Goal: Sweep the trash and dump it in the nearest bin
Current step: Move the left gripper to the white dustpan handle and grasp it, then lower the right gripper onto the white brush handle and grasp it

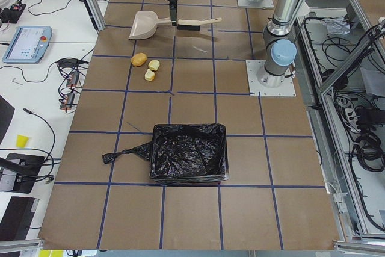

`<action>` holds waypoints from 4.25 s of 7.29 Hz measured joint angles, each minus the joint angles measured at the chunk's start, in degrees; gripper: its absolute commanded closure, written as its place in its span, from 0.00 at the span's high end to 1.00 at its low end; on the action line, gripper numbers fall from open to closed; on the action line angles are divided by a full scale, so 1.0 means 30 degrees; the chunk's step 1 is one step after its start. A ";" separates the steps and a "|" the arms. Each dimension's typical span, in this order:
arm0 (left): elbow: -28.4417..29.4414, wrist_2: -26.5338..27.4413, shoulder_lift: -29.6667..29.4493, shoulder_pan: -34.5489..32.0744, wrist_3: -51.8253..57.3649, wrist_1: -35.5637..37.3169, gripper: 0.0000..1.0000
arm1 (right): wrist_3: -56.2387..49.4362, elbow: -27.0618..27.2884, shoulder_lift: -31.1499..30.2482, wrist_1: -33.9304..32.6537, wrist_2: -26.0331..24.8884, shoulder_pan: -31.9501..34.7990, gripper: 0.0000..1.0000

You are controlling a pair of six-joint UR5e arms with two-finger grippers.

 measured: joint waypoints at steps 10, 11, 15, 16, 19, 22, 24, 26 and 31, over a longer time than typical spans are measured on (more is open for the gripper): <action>-0.0310 -0.2286 -0.3241 -0.3590 -0.0332 0.5057 1.00 | 0.0010 0.0000 -0.0035 0.0017 -0.0003 -0.0002 0.92; -0.0325 -0.2315 -0.3421 -0.3873 -0.0800 0.5265 1.00 | 0.0004 0.0000 -0.0018 0.0010 -0.0001 0.0019 0.92; -0.0371 -0.2269 -0.4331 -0.5283 -0.2315 0.7252 1.00 | -0.0025 0.0000 0.0058 -0.0051 0.0000 0.0072 0.92; -0.0437 -0.2269 -0.4409 -0.5475 -0.2615 0.7386 1.00 | -0.0039 -0.0001 0.0062 -0.0031 0.0001 0.0077 0.92; -0.0819 -0.2236 -0.4647 -0.6034 -0.3404 0.7610 1.00 | 0.0049 0.0000 0.0078 -0.0026 0.0007 0.0112 0.92; -0.0872 -0.2187 -0.5493 -0.6504 -0.3467 0.9260 1.00 | 0.0065 0.0132 0.0109 -0.0166 0.0028 0.0136 0.92; -0.1011 -0.1919 -0.6204 -0.6701 -0.3495 1.0480 1.00 | 0.0019 0.0191 0.0096 -0.0147 0.0029 0.0133 0.92; -0.1490 -0.1580 -0.6722 -0.6929 -0.3495 1.2051 1.00 | -0.0008 0.0214 0.0055 -0.0044 0.0030 0.0111 0.90; -0.2443 -0.1537 -0.7295 -0.7056 -0.3568 1.3132 0.59 | 0.1127 0.1493 -0.0481 -0.0443 0.0459 0.0563 0.88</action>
